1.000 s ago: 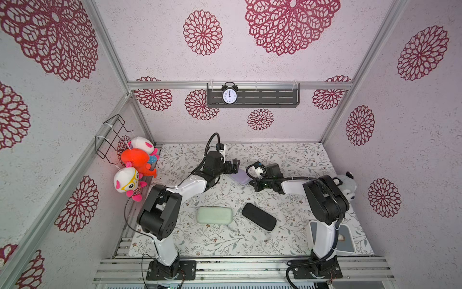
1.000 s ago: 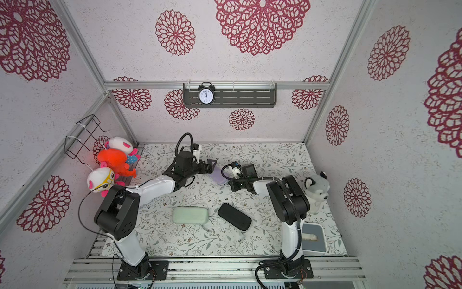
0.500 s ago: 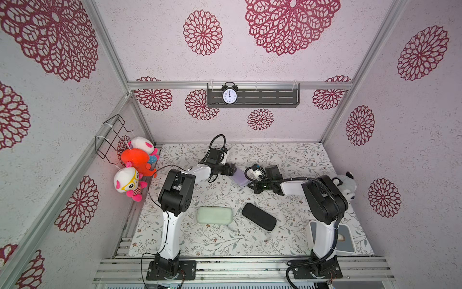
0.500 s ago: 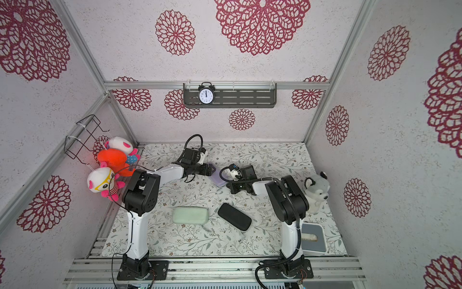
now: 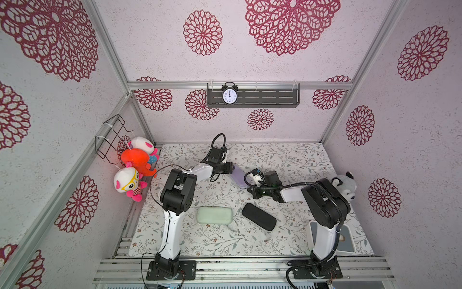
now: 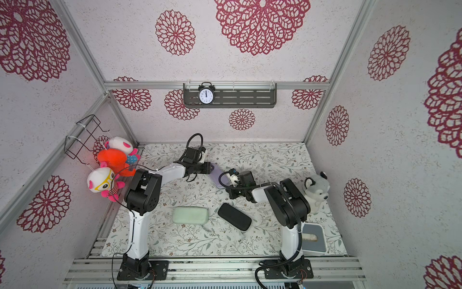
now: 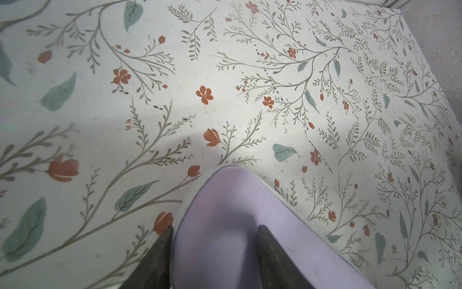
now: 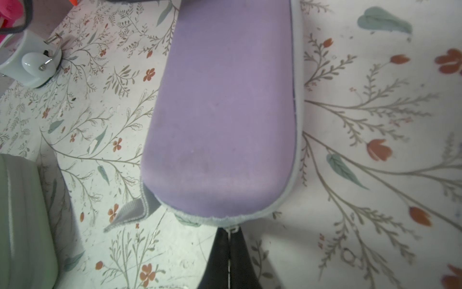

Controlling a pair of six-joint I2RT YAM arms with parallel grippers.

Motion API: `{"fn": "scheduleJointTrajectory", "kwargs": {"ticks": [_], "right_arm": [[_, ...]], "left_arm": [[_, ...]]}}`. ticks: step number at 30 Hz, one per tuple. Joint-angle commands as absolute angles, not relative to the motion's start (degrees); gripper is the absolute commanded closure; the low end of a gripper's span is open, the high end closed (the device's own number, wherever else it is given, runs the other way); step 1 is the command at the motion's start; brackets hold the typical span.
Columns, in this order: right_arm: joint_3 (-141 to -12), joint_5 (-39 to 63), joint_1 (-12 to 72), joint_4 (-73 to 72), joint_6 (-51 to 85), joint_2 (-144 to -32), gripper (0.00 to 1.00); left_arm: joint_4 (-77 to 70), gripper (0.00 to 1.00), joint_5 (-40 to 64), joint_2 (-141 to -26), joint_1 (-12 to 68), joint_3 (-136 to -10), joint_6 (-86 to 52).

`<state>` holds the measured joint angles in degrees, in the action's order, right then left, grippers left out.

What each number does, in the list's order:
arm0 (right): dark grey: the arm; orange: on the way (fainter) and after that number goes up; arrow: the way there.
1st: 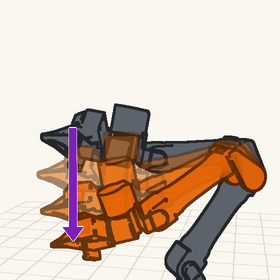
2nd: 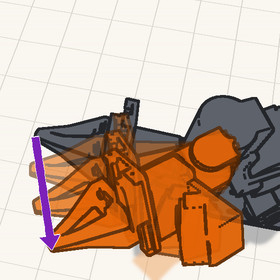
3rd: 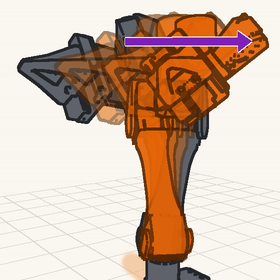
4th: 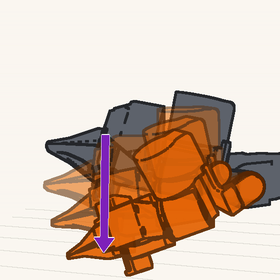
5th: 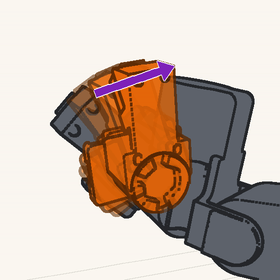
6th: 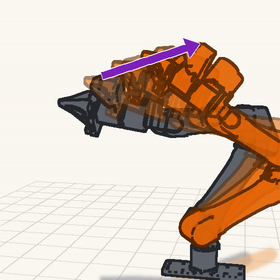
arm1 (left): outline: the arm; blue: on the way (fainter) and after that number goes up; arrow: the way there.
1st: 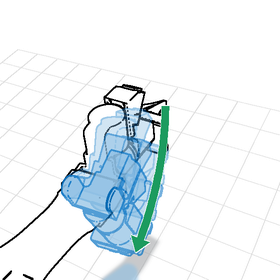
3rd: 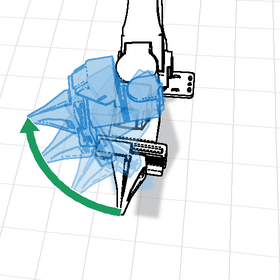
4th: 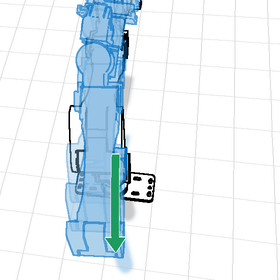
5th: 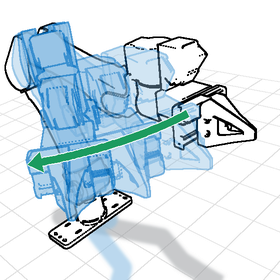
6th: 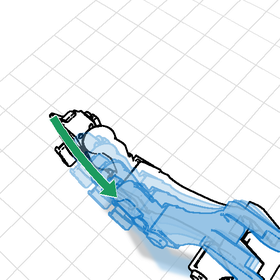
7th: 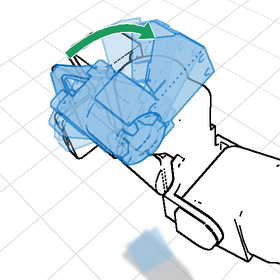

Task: Put umbrellas into zippered umbrella sleeves
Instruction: Zip the zipper on the umbrella sleeve.

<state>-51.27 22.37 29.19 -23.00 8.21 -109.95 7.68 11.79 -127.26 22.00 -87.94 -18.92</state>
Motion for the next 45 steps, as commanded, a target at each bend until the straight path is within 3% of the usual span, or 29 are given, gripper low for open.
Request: {"fn": "scheduleJointTrajectory", "kwargs": {"ticks": [1,7,11,18,25,30,31,35,36,37,39,45], "right_arm": [[-50.18,23.2,31.2,-25.69,13.0,-106.62,1.0],[-51.2,28.63,33.28,-32.03,18.4,-107.8,1.0],[-53.76,25.04,34.99,-29.27,18.61,-109.12,1.0],[-55.46,21.86,37.24,-36.12,23.59,-111.12,1.0],[-65.87,19.64,37.03,-28.62,21.35,-117.14,1.0],[-64.11,24.64,33.27,-20.43,13.52,-113.59,1.0],[-64.75,24.57,32.54,-15.58,10.57,-112.98,0.96],[-66.68,21.81,28.91,-6.02,4.88,-112.64,0.72],[-65.7,21.91,27.34,-6.61,5.71,-111.94,0.58],[-63.76,22.19,26.51,-8.19,6.35,-109.79,0.03],[-59.27,21.53,26.22,-12.28,9.99,-103.69,0.01],[-54.74,21.0,24.2,-8.05,13.11,-88.48,0.01]], "left_arm": [[16.64,0.51,8.88,-129.21,24.57,-85.24,-19.66],[16.08,0.59,10.23,-129.15,25.18,-84.12,-20.98],[14.66,0.66,11.73,-129.0,25.31,-82.45,-21.98],[12.89,0.69,11.78,-127.03,25.51,-79.61,-23.73],[7.38,0.74,14.49,-121.89,25.66,-71.58,-26.47],[1.8,0.73,13.01,-114.17,25.55,-60.03,-28.92],[0.78,0.69,13.31,-113.25,25.54,-58.26,-29.38],[-4.62,0.33,15.36,-109.24,27.22,-53.68,-31.08],[-4.32,0.01,14.01,-107.4,27.37,-53.34,-30.61],[-4.64,0.02,11.47,-104.22,26.8,-52.34,-30.26],[-5.25,0.02,3.9,-96.84,25.07,-50.31,-28.57],[0.78,0.02,-2.92,-69.56,18.29,-45.36,-22.05]]}}
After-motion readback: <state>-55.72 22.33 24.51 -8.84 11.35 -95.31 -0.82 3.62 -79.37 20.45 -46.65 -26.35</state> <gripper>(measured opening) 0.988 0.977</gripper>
